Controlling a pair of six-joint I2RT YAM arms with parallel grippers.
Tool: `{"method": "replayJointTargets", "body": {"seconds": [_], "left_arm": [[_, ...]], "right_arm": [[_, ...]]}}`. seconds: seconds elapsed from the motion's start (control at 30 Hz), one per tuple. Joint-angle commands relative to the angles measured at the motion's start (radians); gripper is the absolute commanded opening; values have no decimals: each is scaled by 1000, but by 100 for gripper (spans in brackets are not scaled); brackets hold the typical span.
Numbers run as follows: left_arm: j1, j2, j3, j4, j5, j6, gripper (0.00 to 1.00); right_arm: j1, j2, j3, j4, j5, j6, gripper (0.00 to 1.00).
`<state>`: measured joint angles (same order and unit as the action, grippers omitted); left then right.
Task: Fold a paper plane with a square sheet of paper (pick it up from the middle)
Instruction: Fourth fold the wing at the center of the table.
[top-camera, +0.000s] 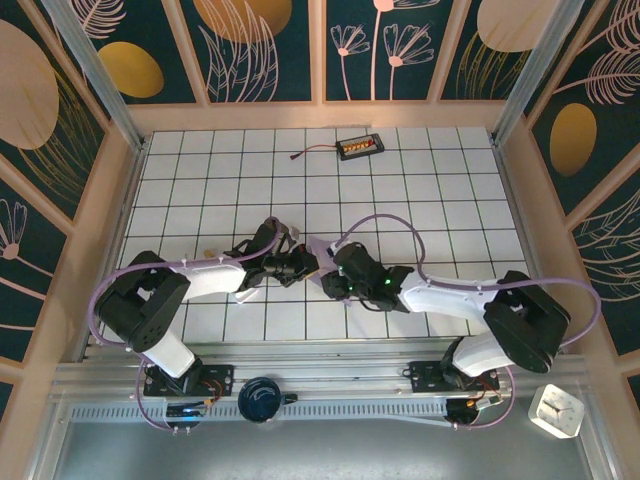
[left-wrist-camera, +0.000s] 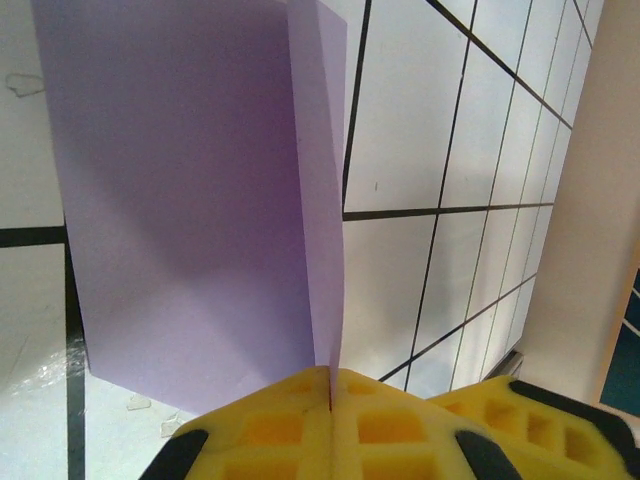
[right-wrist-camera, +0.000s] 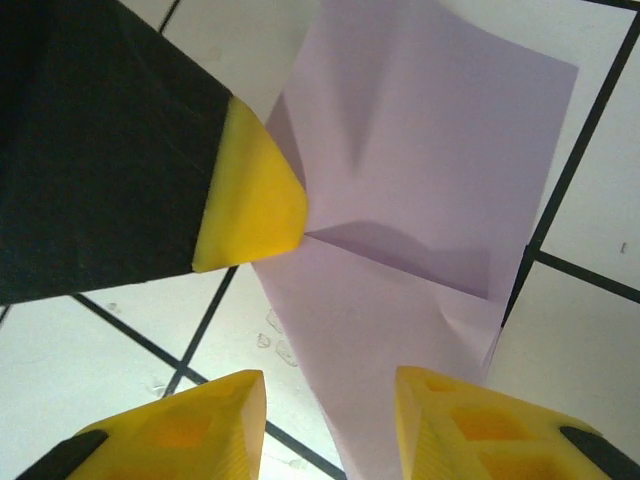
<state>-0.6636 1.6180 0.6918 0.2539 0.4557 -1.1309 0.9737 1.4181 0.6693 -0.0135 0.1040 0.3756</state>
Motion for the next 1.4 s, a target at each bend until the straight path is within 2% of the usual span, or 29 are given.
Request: {"method": "replayJointTargets", "body": {"seconds": [0.0,0.3,0.7,0.93,1.17,1.37], "left_arm": [[-3,-27,-14,-45,14,-75,0],[-3,-25,-10,-63,29,-73,0],[-3,-2,7,-85,40,-42,0],[-3,-1,6,-90,40,-31,0],[-3,2,9,-96,42,-19,0],[-3,9,26,-119,36,7,0]], "right_arm": [[43,45,-1,33,162,39,39],[95,165,54,-4,309,58,39],[132,224,114,-36,371,52,36],[131,223,114,-51,384,49,27],[131,225,119,-50,389,37,24],[129,224,113,-48,391,35,14]]}}
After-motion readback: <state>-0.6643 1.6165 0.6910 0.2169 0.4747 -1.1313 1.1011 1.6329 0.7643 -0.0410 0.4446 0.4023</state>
